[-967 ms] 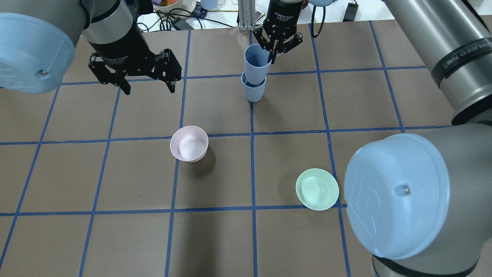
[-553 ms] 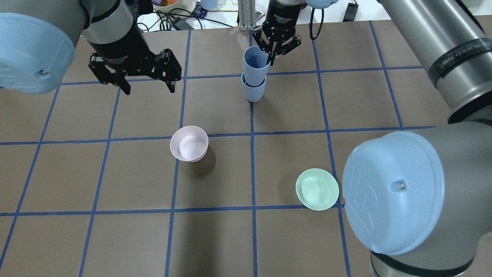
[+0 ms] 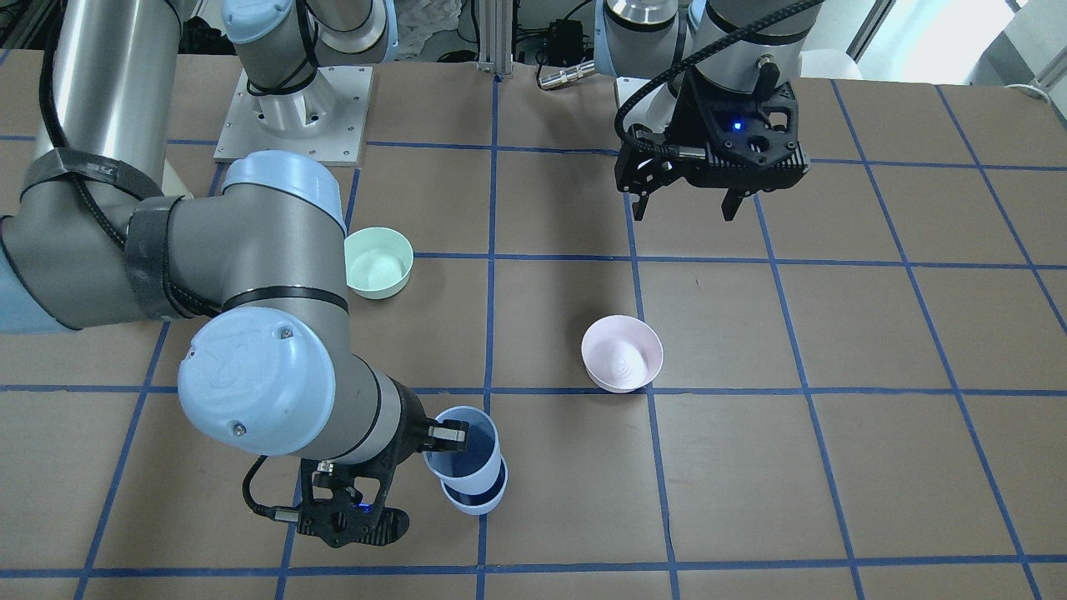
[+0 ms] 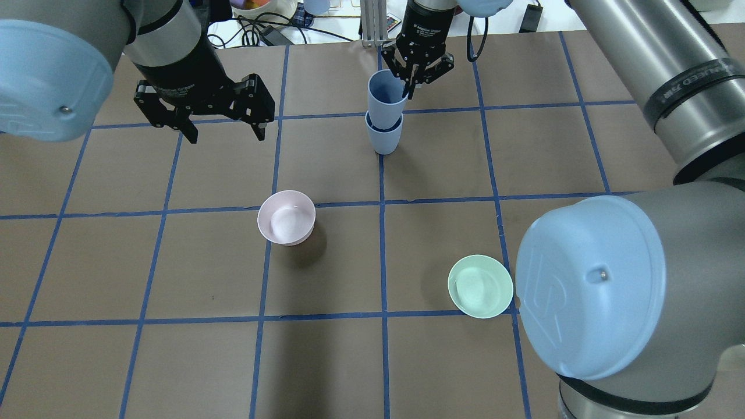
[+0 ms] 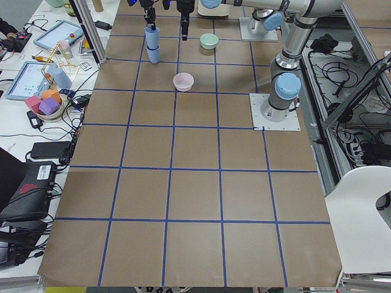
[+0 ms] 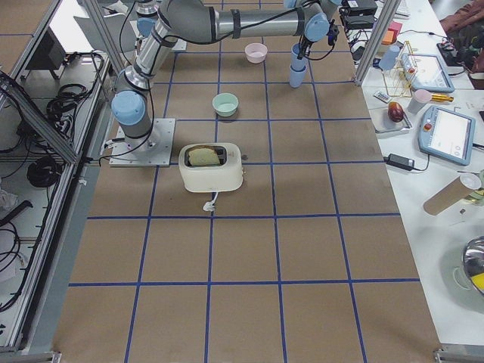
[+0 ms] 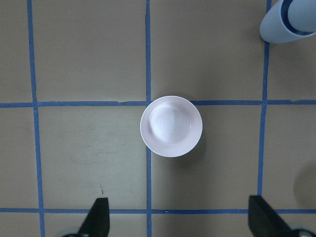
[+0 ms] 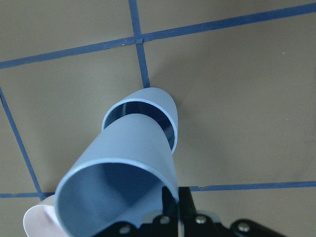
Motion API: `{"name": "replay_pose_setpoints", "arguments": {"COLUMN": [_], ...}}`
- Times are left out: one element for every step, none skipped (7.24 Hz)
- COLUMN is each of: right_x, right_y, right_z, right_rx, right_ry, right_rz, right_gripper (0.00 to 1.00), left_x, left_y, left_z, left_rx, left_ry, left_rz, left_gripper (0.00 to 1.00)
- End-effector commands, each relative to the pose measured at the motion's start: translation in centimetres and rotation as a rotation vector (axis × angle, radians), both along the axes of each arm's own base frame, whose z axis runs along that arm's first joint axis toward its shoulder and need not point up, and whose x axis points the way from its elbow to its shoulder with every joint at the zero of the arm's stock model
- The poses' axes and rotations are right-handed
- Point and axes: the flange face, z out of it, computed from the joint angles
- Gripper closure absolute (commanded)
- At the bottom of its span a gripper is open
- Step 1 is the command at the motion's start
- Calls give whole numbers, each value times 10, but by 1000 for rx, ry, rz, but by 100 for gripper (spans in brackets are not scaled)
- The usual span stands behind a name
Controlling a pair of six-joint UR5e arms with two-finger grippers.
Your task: Stack blue cups with both arms
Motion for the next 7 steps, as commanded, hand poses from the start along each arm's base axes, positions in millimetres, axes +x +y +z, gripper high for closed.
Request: {"name": "replay_pose_setpoints", "arguments": {"right_x": [0, 0, 0, 0, -3, -16, -23], "right_y": [-1, -1, -1, 0, 1, -1, 8], "right_z": [-1, -2, -1, 0, 4, 8, 29], "right_rx": [-1, 1, 0, 0, -7, -15, -52], "right_ry": [4, 4, 3, 6, 15, 40, 83], "right_rz": [-2, -5, -5, -6, -5, 7, 48], "right_gripper": [73, 55, 47, 38, 32, 9, 5], "left_x": [0, 0, 0, 0, 0, 0, 0], "left_y": [0, 0, 0, 0, 0, 0, 0], "left_z": [0, 0, 0, 0, 0, 0, 0], "left_rx": [0, 0, 0, 0, 0, 0, 0], "left_ry": [0, 0, 0, 0, 0, 0, 0], "left_rz": [0, 0, 0, 0, 0, 0, 0], "left_gripper": [0, 0, 0, 0, 0, 0, 0]}}
